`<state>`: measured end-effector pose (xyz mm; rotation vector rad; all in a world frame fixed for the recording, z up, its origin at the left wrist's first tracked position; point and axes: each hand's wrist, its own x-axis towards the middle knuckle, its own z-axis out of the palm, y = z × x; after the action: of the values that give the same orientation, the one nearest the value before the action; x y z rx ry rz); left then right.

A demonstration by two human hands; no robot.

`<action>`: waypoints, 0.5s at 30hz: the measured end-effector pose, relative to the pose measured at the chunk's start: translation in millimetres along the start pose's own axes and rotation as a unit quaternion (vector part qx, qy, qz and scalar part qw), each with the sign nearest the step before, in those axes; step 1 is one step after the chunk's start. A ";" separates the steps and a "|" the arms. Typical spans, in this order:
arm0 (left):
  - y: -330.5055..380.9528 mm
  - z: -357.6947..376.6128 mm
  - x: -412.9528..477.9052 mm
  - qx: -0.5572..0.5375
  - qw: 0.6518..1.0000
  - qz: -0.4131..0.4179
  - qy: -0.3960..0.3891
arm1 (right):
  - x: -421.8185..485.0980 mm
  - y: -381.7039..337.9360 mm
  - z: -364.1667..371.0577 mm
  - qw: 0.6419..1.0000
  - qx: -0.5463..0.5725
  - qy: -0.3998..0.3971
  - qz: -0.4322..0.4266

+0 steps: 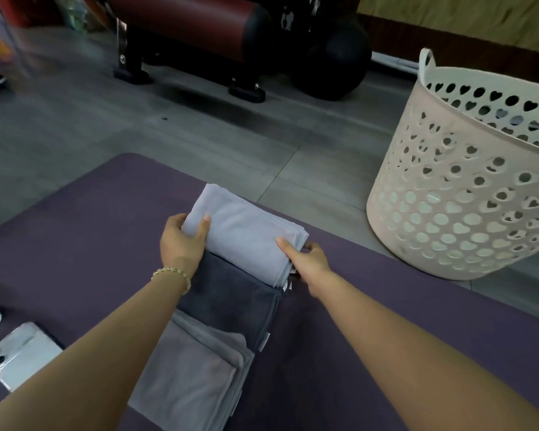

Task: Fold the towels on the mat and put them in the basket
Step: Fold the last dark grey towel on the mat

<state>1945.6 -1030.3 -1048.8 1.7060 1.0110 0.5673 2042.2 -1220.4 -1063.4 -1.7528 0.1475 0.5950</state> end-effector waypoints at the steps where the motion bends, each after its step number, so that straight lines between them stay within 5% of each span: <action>1: 4.8 -2.1 -6.4 0.023 0.999 0.029 0.011 | -1.6 -1.9 -7.1 1.000 -0.011 -0.006 -0.009; 4: 20.9 -4.1 -26.7 0.104 0.982 0.155 0.015 | -14.0 -11.7 -41.5 0.993 -0.108 -0.029 -0.033; 9: 61.0 36.9 -65.9 0.196 0.931 0.296 -0.085 | -41.9 -33.5 -146.9 0.956 -0.274 0.002 -0.101; 15: 112.4 132.8 -141.3 0.288 0.855 0.386 -0.189 | -99.0 -34.1 -308.0 0.861 -0.470 0.075 -0.178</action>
<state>2011.7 -1232.7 -978.7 2.6572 0.1560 0.3995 2066.8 -1521.0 -941.4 -2.6897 -0.4342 0.2450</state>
